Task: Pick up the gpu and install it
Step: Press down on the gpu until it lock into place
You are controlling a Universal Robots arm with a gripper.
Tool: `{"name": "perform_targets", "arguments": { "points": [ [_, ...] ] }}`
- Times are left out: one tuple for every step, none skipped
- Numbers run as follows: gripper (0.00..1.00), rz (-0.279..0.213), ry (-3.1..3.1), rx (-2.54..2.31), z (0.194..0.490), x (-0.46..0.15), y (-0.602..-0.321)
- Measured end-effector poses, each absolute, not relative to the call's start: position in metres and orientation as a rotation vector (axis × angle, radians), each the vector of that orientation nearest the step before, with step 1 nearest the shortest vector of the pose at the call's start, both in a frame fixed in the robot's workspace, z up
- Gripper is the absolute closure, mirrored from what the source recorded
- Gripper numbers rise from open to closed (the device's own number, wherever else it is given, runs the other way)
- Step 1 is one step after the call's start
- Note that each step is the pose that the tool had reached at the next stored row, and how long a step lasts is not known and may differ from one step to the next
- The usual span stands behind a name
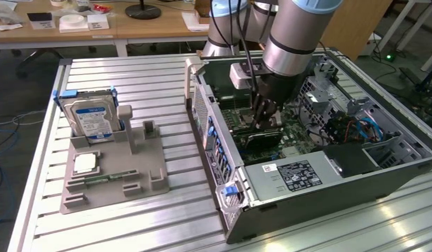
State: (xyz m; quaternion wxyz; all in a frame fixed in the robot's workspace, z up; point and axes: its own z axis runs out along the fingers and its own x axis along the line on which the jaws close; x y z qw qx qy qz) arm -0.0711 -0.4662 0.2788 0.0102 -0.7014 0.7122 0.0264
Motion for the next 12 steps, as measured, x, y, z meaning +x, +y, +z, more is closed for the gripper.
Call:
{"name": "perform_targets", "arguments": {
  "points": [
    [0.89,0.083,2.223,-2.189,0.279,-0.071,-0.466],
    [0.89,0.082,2.223,-2.19,0.279,-0.071,-0.466],
    [0.89,0.082,2.223,-2.19,0.279,-0.073,-0.466],
    [0.89,0.083,2.223,-2.19,0.279,-0.077,-0.466],
    [0.89,0.083,2.223,-2.19,0.278,-0.081,-0.466],
    [0.89,0.083,2.223,-2.19,0.278,-0.085,-0.466],
    [0.89,0.082,2.223,-2.19,0.278,-0.088,-0.466],
    [0.89,0.082,2.223,-2.19,0.277,-0.089,-0.466],
    [0.89,0.081,2.223,-2.19,0.277,-0.09,-0.466],
    [0.89,0.081,2.223,-2.19,0.276,-0.09,-0.466],
    [0.89,0.081,2.223,-2.19,0.274,-0.09,-0.466],
    [0.89,0.081,2.223,-2.19,0.273,-0.091,-0.466]
  ]
}}
